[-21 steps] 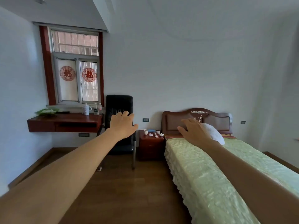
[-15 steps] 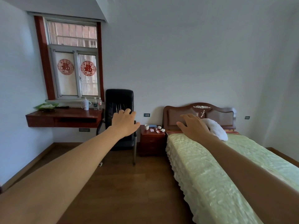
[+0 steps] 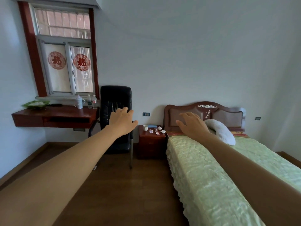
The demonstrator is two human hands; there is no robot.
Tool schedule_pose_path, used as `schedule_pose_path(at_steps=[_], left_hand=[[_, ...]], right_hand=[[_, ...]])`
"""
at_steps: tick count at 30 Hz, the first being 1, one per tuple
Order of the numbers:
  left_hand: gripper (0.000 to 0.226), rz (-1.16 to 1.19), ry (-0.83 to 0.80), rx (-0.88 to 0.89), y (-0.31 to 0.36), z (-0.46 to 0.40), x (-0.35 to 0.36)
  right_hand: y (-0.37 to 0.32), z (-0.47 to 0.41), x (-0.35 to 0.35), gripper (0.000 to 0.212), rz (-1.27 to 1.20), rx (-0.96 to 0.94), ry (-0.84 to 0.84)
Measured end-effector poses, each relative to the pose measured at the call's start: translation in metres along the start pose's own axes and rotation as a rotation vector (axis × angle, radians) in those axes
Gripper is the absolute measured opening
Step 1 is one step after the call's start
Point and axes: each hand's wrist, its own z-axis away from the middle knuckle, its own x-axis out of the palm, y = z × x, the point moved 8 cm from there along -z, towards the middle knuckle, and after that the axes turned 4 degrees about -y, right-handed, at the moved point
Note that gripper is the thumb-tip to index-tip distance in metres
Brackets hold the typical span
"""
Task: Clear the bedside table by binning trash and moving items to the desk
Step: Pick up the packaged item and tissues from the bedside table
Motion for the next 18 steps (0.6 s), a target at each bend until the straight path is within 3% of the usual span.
schedule_pose_path(at_steps=[10,18], left_hand=[[0.056,-0.015,-0.031,0.037,0.032,-0.107,0.077],[0.058,0.009,-0.042,0.057,0.014,-0.222,0.143]], right_hand=[[0.063,-0.092,0.064,0.049,-0.002,0.049,-0.031],[0.076,-0.209,0.125,0.047,0.003,0.054,-0.036]])
